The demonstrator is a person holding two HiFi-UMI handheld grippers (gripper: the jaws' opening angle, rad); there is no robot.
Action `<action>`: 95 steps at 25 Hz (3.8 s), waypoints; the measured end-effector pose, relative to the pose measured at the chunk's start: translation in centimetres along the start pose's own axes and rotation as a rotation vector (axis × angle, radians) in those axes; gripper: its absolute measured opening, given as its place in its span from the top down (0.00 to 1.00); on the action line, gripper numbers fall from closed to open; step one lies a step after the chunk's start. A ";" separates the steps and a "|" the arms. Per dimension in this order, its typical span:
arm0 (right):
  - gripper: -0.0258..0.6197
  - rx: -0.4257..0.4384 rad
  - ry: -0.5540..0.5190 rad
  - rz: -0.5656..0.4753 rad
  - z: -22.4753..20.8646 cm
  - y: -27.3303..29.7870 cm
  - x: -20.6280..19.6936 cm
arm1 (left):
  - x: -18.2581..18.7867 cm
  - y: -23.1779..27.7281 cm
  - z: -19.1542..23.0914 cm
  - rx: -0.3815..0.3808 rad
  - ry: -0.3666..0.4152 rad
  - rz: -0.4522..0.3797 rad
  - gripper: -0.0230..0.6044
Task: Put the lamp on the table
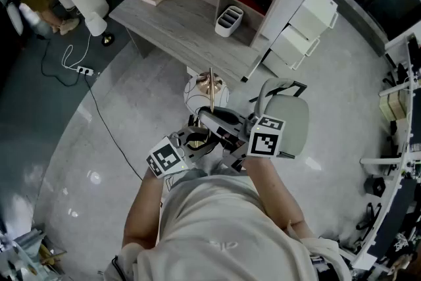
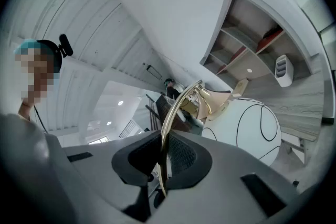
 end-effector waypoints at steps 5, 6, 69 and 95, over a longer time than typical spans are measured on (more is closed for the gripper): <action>0.89 -0.002 0.014 0.007 0.7 0.6 -0.2 | 0.1 -0.9 -0.4 -0.003 -0.013 0.002 0.94; 0.88 -0.006 0.014 0.008 0.7 1.1 -0.4 | -0.1 -1.4 -0.2 -0.006 -0.013 0.002 0.94; 0.89 0.061 0.044 0.038 -30.2 14.1 17.8 | 6.3 6.6 38.0 0.124 -0.100 -0.037 0.94; 0.89 -0.112 0.049 -0.048 -39.1 19.9 19.2 | 4.6 5.7 48.2 -0.173 -0.122 0.005 0.93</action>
Point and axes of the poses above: the fingertips, and each gripper's own axes: y forward along the fingers, z to its left, x out of its top, the point moved 2 cm from there along -y, backward along the fingers, and after that the axes turned 11 degrees about -y, right-handed, at the moved point
